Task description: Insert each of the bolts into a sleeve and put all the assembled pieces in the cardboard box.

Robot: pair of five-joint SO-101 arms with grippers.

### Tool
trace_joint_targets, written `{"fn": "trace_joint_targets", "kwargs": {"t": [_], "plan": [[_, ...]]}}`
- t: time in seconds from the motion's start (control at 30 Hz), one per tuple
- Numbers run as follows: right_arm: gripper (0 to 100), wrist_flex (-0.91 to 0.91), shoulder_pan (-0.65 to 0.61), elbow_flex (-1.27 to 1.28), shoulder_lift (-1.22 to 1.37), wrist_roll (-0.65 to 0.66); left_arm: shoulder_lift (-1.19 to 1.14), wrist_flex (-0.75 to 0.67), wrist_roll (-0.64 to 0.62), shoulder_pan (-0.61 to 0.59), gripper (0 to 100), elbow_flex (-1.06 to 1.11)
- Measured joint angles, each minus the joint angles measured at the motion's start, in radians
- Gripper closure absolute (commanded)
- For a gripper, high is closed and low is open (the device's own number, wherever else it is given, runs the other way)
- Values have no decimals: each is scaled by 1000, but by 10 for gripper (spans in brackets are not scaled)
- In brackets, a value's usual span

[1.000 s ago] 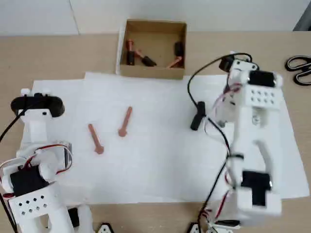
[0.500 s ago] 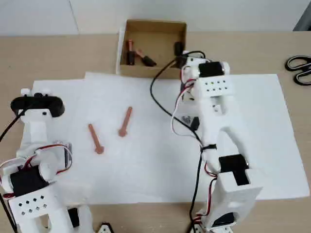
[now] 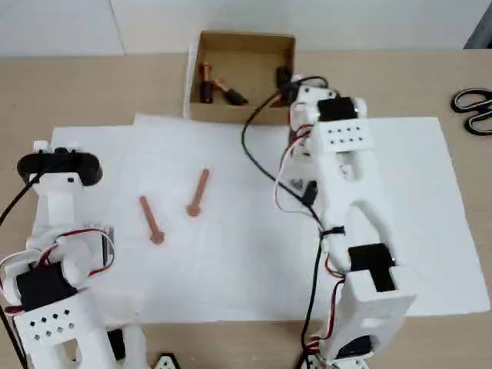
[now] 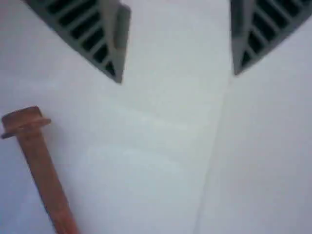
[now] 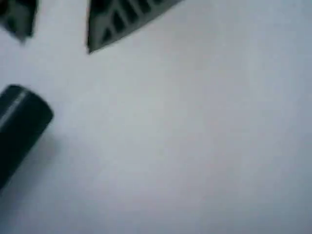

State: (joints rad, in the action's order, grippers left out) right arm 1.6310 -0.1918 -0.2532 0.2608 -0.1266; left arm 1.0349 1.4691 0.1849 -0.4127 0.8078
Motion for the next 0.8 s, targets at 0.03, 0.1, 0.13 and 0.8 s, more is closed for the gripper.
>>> {"fn": "trace_joint_targets", "kwargs": {"t": [0.03, 0.1, 0.13, 0.8], "plan": [[938, -5, 2, 0, 0, 0, 0, 0, 0, 0, 862, 0], [896, -11, -3, 0, 0, -3, 0, 0, 0, 0, 862, 0], [865, -11, -3, 0, 0, -6, 0, 0, 0, 0, 862, 0], [720, -20, 2, 0, 163, -252, 0, 0, 0, 0, 862, 3]]}}
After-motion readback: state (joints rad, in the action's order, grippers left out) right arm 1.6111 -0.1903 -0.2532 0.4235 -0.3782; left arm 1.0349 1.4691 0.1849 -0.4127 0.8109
